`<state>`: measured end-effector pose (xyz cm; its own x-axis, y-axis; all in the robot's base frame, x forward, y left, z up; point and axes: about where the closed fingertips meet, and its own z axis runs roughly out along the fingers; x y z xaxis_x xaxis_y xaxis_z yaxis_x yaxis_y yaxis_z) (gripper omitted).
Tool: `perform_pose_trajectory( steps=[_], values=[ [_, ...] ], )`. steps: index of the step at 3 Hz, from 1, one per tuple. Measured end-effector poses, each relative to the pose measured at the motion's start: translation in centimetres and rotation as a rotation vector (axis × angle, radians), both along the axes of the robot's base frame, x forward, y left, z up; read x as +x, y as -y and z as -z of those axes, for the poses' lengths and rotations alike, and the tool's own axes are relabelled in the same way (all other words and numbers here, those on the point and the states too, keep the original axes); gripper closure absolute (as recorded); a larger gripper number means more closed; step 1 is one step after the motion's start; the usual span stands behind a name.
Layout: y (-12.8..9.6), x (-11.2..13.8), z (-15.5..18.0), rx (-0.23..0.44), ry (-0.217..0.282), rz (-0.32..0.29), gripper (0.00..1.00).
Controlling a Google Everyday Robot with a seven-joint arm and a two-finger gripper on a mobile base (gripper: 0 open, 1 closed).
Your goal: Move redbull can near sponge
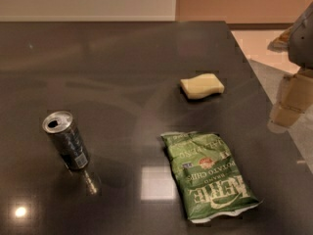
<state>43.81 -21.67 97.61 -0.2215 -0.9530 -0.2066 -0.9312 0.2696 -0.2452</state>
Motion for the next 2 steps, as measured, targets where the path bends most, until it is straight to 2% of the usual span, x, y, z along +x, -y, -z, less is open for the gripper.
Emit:
perform_pose_trajectory(
  steps=[1, 2],
  values=[
    [0.0, 0.0, 0.0, 0.0, 0.0, 0.0, 0.0],
    [-1.8, 1.1, 0.4, 0.036, -0.022, -0.042, 0.0]
  ],
)
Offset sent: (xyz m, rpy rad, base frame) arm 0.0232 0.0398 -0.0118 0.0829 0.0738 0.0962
